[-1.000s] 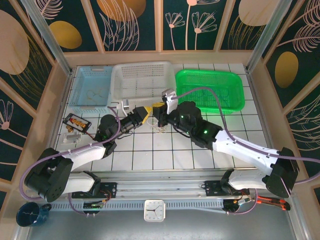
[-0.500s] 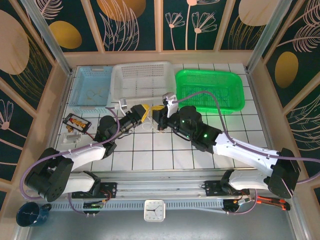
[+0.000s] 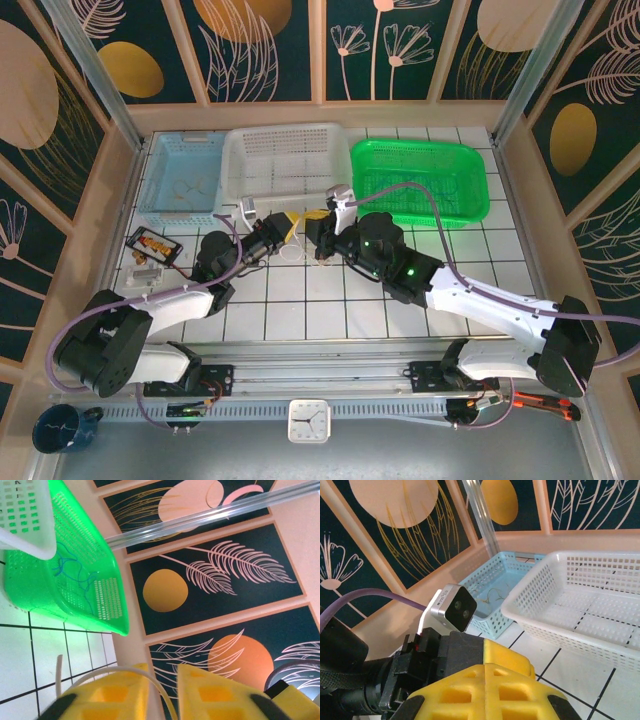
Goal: Untangle the cables
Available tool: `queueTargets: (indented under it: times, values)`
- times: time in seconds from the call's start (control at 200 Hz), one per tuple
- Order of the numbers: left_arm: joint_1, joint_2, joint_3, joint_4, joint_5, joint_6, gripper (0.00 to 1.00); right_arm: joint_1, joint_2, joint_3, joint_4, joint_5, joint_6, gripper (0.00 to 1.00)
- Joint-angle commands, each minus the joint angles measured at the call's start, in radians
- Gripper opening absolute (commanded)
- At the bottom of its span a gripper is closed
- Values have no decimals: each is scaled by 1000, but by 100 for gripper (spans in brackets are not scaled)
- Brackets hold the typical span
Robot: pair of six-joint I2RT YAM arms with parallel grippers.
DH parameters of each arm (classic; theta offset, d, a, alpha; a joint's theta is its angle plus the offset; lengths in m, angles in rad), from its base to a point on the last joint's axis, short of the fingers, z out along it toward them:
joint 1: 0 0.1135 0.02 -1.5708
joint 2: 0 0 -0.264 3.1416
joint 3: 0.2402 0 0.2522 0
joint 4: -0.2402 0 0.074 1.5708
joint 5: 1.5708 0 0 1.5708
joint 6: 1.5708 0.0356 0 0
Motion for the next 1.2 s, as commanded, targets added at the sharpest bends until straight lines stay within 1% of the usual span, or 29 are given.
queueTargets:
  times: [0.0,0.045,0.1,0.175,0.32,0.4,0.505,0.656,0.766,0.911,1.001,1.116,1.196]
  values:
    - [-6,2,-7,55,-8,7,12,3,-39,-15,17,73,1,0]
    - [-5,-5,-4,49,-15,11,5,-4,-52,-33,15,97,3,0]
    - [-5,-18,1,30,-23,20,0,-22,-66,-67,14,120,20,0]
    - [-4,-40,15,0,-35,38,0,-58,-93,-126,20,146,55,0]
    - [-4,-90,44,-59,-57,67,0,-158,-143,-276,47,179,142,0]
    - [-2,-112,64,-80,-60,78,0,-212,-165,-347,65,176,187,0]
    - [-3,-125,93,-87,-56,76,0,-255,-167,-403,78,177,216,0]
    - [0,-125,137,-78,-44,65,0,-276,-149,-446,100,178,235,0]
    - [4,-133,171,-77,-44,85,0,-284,-133,-462,107,190,247,0]
    - [33,-156,229,-156,-46,145,0,-306,-119,-485,102,217,270,0]
    - [56,-161,254,-171,-30,151,0,-330,-123,-503,97,223,286,0]
    - [65,-148,286,-190,-14,162,0,-347,-135,-508,106,188,284,0]
    - [66,-126,307,-193,-3,172,0,-347,-140,-490,128,119,260,0]
